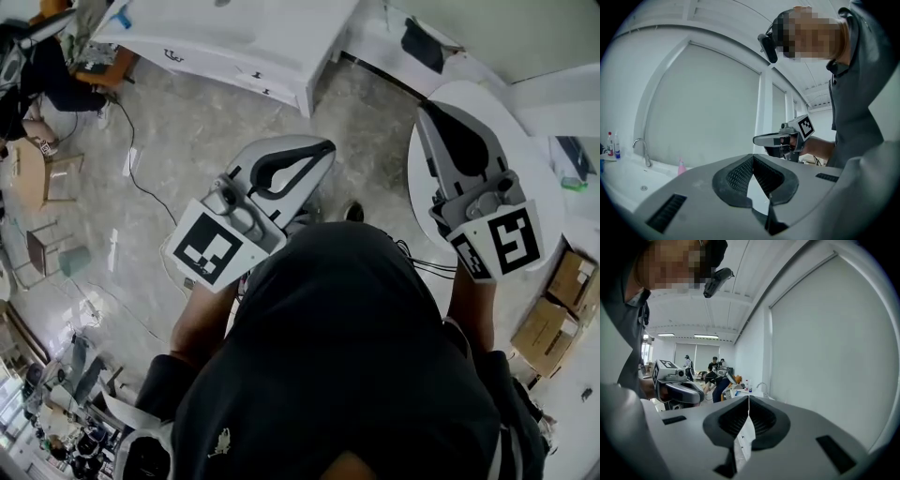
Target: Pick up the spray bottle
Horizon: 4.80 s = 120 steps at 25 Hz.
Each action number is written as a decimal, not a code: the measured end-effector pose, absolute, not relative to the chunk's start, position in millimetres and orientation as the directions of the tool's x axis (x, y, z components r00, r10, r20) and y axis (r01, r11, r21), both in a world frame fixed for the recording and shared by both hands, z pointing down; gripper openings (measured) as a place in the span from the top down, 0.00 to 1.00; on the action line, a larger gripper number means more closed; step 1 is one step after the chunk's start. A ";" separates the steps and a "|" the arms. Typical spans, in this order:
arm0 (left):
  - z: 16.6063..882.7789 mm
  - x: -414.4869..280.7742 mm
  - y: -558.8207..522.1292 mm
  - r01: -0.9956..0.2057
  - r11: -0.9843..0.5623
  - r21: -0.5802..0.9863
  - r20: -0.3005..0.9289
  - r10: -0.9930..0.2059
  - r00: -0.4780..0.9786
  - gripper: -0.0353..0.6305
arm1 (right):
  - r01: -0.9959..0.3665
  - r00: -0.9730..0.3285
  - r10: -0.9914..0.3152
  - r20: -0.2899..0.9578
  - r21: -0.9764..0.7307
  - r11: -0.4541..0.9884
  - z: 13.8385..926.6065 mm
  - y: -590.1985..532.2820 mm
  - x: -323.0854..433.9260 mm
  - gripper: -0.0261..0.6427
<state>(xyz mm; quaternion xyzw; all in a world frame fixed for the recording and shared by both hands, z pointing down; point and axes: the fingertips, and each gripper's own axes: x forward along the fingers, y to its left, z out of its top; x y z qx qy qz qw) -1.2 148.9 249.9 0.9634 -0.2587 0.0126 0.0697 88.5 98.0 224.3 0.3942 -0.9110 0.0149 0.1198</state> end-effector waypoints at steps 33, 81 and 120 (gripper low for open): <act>250.9 23.5 66.8 -0.544 -0.822 0.166 0.062 -0.542 0.838 0.94 | -0.694 -0.687 -0.684 0.246 0.056 0.718 234.9 13.4 116.5 0.95; 262.8 -76.7 -1.1 -0.452 -0.877 0.162 0.033 -0.453 0.891 0.94 | -0.740 -0.616 -0.738 0.276 0.119 0.662 224.1 -52.7 10.8 0.95; 269.4 111.3 -71.4 -0.542 -0.828 0.141 0.168 -0.520 0.838 0.94 | -0.663 -0.727 -0.642 0.243 -0.002 0.749 254.9 -150.6 182.6 0.95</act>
